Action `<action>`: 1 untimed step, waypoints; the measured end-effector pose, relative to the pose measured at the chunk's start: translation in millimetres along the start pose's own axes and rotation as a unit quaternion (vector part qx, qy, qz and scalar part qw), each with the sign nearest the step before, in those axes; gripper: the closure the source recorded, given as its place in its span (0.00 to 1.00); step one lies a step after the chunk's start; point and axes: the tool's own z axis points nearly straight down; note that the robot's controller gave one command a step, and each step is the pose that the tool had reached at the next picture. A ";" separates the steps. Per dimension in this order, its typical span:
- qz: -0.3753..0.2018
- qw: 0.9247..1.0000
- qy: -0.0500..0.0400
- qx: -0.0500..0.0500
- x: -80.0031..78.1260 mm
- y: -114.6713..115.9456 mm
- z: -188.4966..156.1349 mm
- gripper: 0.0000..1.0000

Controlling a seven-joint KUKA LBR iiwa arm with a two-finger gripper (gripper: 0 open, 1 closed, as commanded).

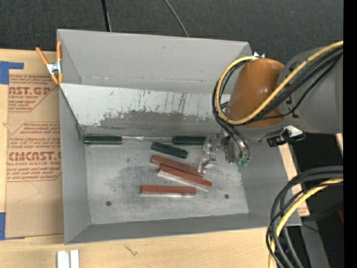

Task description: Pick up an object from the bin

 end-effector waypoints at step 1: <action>0.055 0.998 -0.001 0.000 5.3 -16.4 -61.1 1.00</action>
Offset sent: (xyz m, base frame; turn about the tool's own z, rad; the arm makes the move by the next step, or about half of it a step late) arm -0.0107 -0.0074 0.0009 -0.0110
